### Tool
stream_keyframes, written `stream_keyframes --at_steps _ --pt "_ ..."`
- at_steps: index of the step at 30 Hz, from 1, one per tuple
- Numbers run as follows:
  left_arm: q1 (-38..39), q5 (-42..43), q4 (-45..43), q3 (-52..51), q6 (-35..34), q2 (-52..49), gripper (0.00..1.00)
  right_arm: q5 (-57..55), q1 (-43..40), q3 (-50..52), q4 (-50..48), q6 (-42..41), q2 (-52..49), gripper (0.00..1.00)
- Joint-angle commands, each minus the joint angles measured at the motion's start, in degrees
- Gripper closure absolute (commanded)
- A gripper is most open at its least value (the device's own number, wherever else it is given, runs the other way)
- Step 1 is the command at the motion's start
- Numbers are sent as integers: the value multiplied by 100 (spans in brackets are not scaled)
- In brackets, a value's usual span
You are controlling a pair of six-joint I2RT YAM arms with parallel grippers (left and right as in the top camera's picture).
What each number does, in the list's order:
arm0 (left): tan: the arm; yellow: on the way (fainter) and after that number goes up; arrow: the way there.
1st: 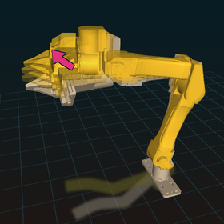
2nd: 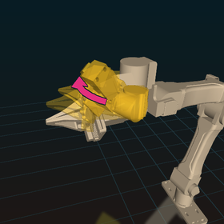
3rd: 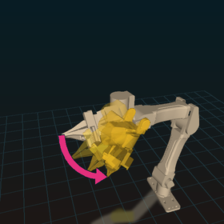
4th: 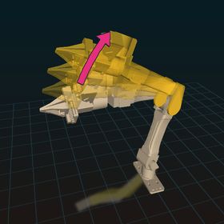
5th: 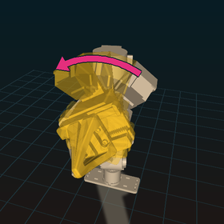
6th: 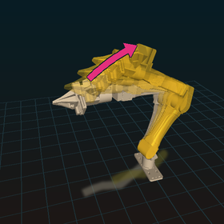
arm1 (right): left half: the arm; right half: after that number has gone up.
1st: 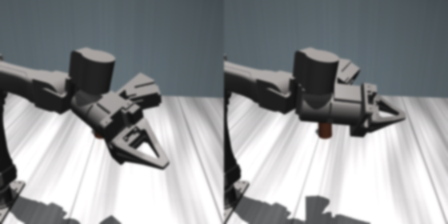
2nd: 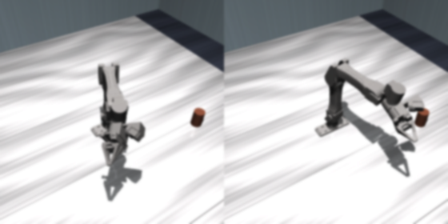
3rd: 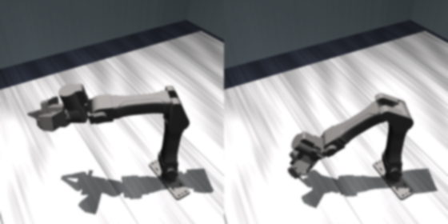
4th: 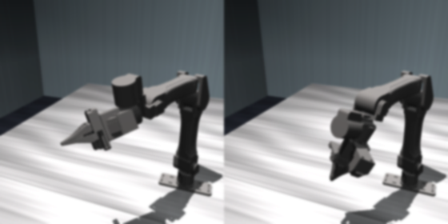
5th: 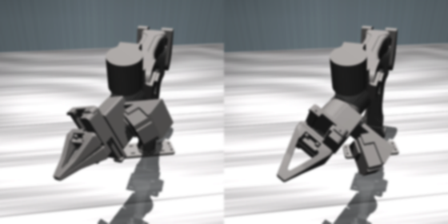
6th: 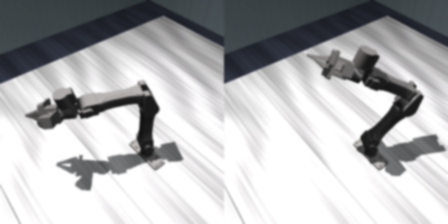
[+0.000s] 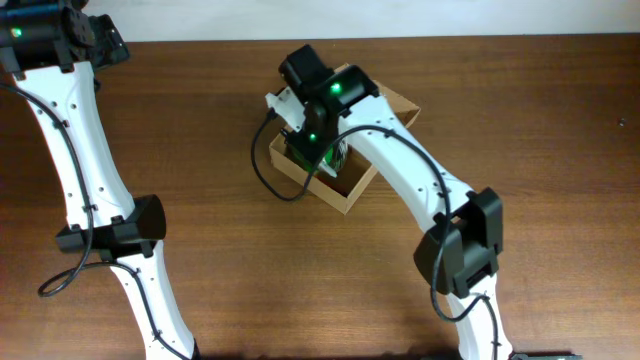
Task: Pack container
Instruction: 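Carry the black marker into the box and lower it beside the pen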
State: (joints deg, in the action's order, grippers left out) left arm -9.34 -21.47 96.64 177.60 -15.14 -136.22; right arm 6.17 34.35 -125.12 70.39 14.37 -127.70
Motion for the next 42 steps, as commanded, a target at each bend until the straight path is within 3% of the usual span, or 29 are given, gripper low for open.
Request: stream_keyframes --at_steps 1,32,34,35,38,42 --pt "-20 -39 2 50 68 157 0 -162 -33 0 -120 42 -103 96" --pt "-20 -42 2 50 68 157 0 -192 -66 697 -247 39 -481 96" --pt "-20 -42 2 50 68 157 0 -192 -66 695 -273 39 -481 75" --pt "-20 -39 2 50 68 157 0 -192 -68 695 -275 39 -481 71" --pt "-20 -42 2 50 68 157 0 -195 -68 693 -284 42 -479 63" --pt "-20 -42 2 50 68 157 0 -203 -68 588 -271 44 -439 63"
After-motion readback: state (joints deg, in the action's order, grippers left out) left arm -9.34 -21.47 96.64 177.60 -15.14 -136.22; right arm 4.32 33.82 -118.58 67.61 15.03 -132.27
